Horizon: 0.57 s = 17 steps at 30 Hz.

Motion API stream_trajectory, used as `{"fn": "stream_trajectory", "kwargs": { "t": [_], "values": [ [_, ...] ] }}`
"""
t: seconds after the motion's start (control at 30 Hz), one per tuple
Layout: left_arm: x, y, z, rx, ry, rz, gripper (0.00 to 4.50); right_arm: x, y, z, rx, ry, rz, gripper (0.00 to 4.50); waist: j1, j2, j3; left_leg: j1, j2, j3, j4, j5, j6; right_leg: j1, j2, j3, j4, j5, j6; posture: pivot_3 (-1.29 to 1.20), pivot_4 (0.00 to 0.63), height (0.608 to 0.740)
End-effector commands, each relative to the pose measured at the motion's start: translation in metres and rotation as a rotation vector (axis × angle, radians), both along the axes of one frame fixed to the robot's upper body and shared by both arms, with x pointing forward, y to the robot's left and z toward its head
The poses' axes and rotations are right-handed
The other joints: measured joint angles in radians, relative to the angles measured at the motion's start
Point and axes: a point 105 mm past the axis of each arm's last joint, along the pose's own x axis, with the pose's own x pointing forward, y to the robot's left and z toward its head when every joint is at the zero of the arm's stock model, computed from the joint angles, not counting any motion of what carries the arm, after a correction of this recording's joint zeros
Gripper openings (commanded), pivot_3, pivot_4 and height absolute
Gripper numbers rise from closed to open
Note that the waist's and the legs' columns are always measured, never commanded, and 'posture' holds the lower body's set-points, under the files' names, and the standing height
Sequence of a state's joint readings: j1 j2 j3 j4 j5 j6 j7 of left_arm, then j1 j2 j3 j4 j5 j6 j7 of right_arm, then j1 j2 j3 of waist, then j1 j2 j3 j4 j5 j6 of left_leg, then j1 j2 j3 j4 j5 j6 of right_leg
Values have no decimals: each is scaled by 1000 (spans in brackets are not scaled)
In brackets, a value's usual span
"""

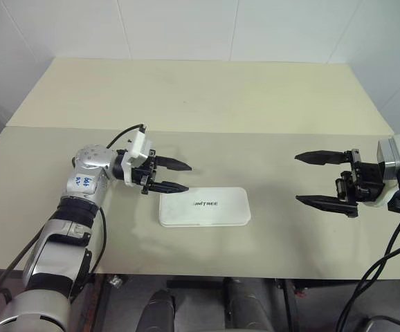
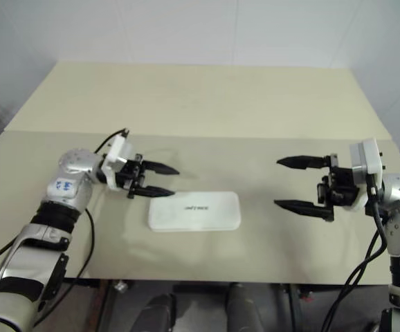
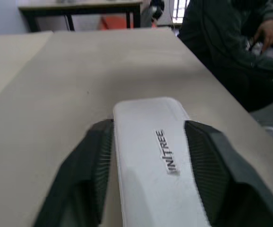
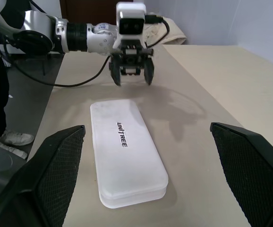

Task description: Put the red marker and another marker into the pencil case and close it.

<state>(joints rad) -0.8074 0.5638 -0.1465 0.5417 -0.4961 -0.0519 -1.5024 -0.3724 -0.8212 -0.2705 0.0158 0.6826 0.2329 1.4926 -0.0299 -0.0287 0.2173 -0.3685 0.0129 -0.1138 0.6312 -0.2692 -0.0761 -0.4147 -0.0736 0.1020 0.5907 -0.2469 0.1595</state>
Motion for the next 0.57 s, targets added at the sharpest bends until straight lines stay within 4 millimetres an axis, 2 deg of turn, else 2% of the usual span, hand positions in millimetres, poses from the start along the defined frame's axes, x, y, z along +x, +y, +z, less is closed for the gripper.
{"fn": "stream_trajectory", "kwargs": {
  "t": [0.03, 0.07, 0.1, 0.27, 0.43, 0.57],
  "values": [
    [-20, 14, 14, -24, -36, -83, 4001, -1, -1, 7, -8, -40, -3, 4500, 0, 0, 0, 0, 0, 0, 0, 0, 0, 0, 0, 0, 0, 0, 0, 0, 150, 740],
    [-22, 17, 16, -26, -35, -76, 4312, -1, -2, 7, -11, -40, -8, 4500, 0, 0, 0, 0, 0, 0, 0, 0, 0, 0, 0, 0, 0, 0, 0, 0, 150, 740],
    [-24, 18, 17, -26, -36, -71, 4414, 0, -5, 6, -15, -40, -18, 4500, -2, 0, 0, 0, 0, 0, 0, 0, 0, 0, 0, 0, 0, 0, 0, 0, 150, 740],
    [-30, 26, 19, -15, -23, -41, 4414, 10, -6, 10, -6, -64, -64, 4500, -2, 0, 0, 1, 0, 0, 0, 0, 0, 0, 0, 0, 0, 0, -1, 0, 150, 740],
    [-12, 32, 27, -47, -123, 88, 4414, 6, 1, 7, 13, -57, -68, 4500, -1, 0, 0, 1, 0, 0, 0, 0, 0, 0, 0, 0, 0, -1, -1, 0, 150, 740],
    [-11, 39, 19, -23, -100, 137, 4414, 7, 9, 5, 54, -59, -104, 4500, -2, 0, 0, 0, 0, 0, 0, 0, 0, 0, 0, 0, -1, -1, -1, 0, 150, 740]
  ]
}}
